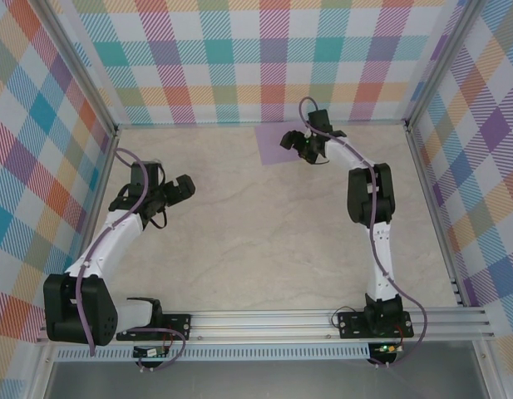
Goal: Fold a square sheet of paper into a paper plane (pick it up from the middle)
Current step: Move the square sheet of paper to the center of the table.
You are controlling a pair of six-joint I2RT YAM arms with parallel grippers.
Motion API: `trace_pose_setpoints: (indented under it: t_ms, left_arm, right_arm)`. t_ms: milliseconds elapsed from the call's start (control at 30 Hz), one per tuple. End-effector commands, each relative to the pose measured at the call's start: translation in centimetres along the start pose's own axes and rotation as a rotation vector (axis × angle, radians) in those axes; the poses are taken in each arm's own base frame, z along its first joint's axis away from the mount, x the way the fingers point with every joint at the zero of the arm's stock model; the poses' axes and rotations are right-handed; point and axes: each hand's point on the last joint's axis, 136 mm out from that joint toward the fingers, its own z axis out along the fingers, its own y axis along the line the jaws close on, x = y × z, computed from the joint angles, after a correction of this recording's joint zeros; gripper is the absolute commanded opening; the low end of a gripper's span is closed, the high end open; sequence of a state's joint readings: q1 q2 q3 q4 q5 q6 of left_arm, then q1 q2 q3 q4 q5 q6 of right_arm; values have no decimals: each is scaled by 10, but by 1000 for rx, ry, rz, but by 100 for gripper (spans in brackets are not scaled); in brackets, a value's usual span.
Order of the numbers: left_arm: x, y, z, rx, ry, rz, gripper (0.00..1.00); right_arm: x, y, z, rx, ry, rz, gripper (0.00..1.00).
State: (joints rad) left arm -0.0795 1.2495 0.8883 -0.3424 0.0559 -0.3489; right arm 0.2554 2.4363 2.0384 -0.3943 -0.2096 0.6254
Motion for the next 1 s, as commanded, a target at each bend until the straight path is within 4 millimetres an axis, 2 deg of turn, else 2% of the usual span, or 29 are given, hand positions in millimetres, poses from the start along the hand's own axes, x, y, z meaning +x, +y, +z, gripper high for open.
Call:
trace_pose_setpoints:
  t_ms: [0, 133, 267, 367, 533, 733, 967]
  left_arm:
    - [-3, -3, -1, 12, 14, -17, 100]
    - [-1, -2, 0, 10, 22, -15, 100]
    - [0, -2, 1, 7, 28, -16, 100]
    - [0, -2, 3, 4, 32, -16, 100]
    - [2, 1, 6, -9, 45, -19, 100]
    - [4, 0, 9, -5, 65, -25, 100]
    - [5, -7, 10, 23, 78, -34, 100]
  right_arm:
    - [-7, -5, 9, 32, 4, 33, 80]
    - [-5, -13, 23, 66, 38, 44, 76]
    - [6, -24, 28, 121, 68, 44, 76]
    - [18, -33, 26, 171, 109, 41, 76]
    - [47, -50, 12, 280, 209, -8, 77]
    - [98, -77, -26, 377, 305, -96, 77]
    - [188, -122, -92, 449, 427, -171, 75]
